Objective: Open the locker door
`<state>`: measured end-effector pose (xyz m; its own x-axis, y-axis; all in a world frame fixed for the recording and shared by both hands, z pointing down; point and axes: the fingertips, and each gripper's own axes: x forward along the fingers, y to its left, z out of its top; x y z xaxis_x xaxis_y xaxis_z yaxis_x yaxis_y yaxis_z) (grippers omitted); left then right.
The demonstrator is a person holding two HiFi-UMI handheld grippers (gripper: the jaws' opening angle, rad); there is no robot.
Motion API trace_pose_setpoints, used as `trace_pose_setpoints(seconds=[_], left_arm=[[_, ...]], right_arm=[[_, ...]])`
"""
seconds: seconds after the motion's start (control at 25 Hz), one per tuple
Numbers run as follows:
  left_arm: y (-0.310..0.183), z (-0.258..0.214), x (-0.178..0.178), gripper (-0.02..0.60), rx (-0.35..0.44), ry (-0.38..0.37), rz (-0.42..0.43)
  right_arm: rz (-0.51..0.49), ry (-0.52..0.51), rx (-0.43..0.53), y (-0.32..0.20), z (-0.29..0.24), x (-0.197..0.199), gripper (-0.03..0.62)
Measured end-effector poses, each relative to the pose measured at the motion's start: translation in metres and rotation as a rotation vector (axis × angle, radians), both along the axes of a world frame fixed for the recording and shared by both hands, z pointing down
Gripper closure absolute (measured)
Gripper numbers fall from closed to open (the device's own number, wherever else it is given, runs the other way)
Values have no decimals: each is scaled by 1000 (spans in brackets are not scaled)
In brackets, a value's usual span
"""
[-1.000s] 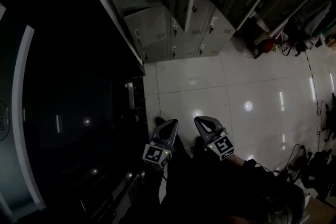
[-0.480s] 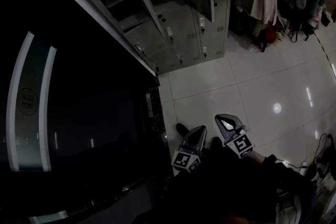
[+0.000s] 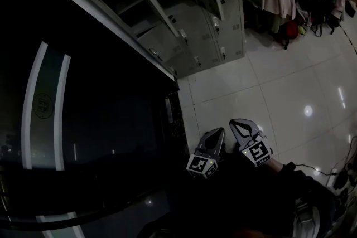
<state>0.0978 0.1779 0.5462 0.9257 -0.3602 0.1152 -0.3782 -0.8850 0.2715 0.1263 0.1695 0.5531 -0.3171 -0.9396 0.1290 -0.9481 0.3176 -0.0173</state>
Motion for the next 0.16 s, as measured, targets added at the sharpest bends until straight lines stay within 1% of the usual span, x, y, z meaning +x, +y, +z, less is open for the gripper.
trace_pose_setpoints(seconds=[0.16], left_arm=[[18, 1, 6, 577, 10, 7, 24]], right_arm=[[34, -33, 1, 11, 7, 10, 592]])
